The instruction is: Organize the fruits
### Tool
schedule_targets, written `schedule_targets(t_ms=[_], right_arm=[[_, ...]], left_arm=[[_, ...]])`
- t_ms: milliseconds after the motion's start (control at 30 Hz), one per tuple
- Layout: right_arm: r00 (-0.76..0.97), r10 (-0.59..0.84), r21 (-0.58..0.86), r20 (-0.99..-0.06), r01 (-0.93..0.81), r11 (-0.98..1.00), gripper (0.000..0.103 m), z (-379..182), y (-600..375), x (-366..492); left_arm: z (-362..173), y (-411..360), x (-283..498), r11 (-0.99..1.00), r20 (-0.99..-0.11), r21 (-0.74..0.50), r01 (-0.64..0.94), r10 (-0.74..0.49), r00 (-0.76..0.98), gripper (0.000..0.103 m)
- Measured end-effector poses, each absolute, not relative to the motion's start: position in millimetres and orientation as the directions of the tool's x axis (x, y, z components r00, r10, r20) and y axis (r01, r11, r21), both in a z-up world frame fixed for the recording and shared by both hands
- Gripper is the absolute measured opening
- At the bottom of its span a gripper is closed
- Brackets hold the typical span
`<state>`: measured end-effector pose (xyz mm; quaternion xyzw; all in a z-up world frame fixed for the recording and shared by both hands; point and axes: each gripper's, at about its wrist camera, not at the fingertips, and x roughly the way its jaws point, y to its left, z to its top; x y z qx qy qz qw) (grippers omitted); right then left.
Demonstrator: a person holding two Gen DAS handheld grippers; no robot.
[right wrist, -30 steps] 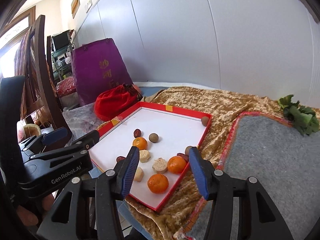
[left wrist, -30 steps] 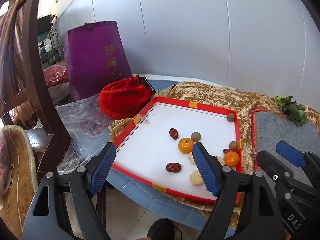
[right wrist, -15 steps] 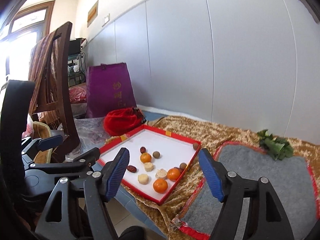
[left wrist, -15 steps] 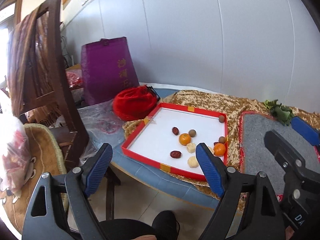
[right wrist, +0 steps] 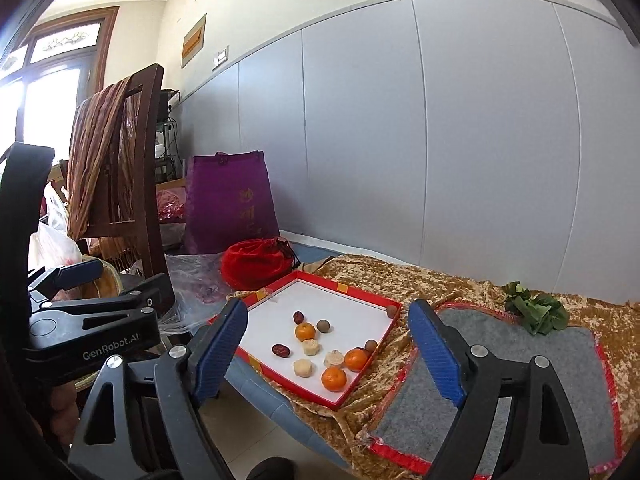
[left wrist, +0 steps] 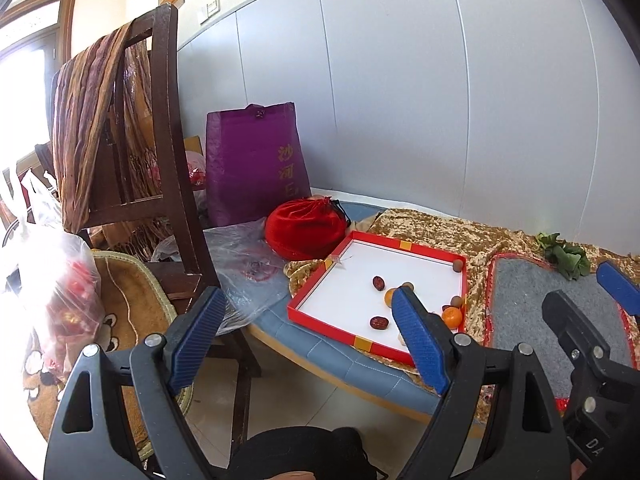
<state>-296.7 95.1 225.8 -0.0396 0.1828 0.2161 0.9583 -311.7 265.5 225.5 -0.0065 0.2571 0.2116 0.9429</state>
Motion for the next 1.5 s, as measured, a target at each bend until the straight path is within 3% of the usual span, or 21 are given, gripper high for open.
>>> schedule_targets(t_ms=[367,1500], right_arm=[[0.849,0.405,0.016,-0.341,-0.425,0.905,0.085,237,89,-305],[0.831,0.440,0.045,-0.341,-0.453,0.890,0.085,237,92,-305]], left_arm=[[247,258,-325,0.919,-0.453,0.070,-0.388,0.375,0.809,0.086],[242,267,-319,0.908,-0.474,0.055,-0.415,0.389,0.790,0.086]])
